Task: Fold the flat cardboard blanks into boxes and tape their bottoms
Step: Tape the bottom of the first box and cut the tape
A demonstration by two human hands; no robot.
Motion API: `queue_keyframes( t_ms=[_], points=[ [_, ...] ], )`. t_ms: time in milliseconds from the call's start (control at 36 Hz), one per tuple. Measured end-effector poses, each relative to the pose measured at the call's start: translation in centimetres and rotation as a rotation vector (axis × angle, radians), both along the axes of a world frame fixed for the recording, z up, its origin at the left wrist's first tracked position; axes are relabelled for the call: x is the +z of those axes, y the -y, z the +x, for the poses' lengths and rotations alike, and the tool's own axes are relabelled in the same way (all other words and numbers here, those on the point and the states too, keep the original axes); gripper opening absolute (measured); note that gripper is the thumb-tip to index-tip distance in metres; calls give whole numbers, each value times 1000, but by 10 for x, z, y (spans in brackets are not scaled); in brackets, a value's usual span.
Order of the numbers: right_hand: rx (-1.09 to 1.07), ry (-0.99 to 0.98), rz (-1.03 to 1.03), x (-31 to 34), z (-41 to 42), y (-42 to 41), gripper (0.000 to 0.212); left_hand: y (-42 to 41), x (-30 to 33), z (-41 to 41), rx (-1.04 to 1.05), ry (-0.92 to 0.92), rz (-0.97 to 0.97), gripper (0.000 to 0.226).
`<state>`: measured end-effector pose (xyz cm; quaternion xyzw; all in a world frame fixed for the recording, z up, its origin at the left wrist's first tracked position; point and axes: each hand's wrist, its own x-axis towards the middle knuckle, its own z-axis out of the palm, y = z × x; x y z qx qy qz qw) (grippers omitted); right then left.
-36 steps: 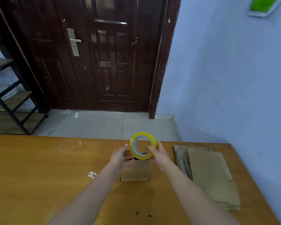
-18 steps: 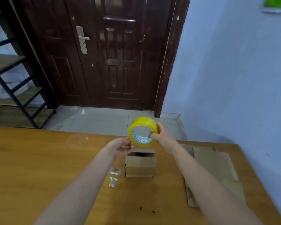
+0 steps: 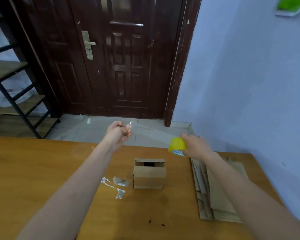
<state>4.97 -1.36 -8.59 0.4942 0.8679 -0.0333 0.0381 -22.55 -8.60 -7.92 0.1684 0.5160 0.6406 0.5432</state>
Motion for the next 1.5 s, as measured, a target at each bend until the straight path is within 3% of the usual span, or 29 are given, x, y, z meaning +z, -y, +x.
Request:
queue_keyframes(
  t_ms=[56, 139, 222, 278, 361, 417, 611, 778, 1028, 1222, 1361, 1500],
  points=[
    [-102, -210, -159, 2, 11, 0, 41, -1, 8, 1, 18, 81, 34, 34],
    [-292, -723, -420, 5, 24, 7, 40, -3, 13, 0, 58, 202, 45, 34],
    [-319, -1018, -443, 4, 31, 15, 33, -3, 13, 3, 68, 226, 24, 33],
    [-306, -930, -424, 1, 32, 18, 42, -3, 9, 5, 100, 216, 2, 34],
    [-163, -238, -129, -9, 32, 15, 47, 1, -2, 8, 112, 108, -71, 36],
    [-90, 39, 73, -13, 29, 12, 44, 7, -15, 13, 91, 56, -112, 36],
    [-116, 338, 192, -26, 13, 11, 34, 23, -43, 12, 95, 50, -150, 35],
    [-83, 243, 89, -33, 5, 3, 30, 29, -50, 0, 91, 273, -171, 19],
    [2, 172, 145, -29, -5, 0, 32, 47, -64, -15, -49, 409, -261, 21],
    [24, 140, 158, -21, -13, -1, 30, 40, -75, -14, -133, 365, -357, 26],
    [29, 123, 156, -19, -20, -2, 30, 34, -80, -8, -132, 236, -405, 26],
    [5, 101, 137, -19, -18, -7, 32, 36, -82, -5, -118, 152, -360, 18]
  ],
)
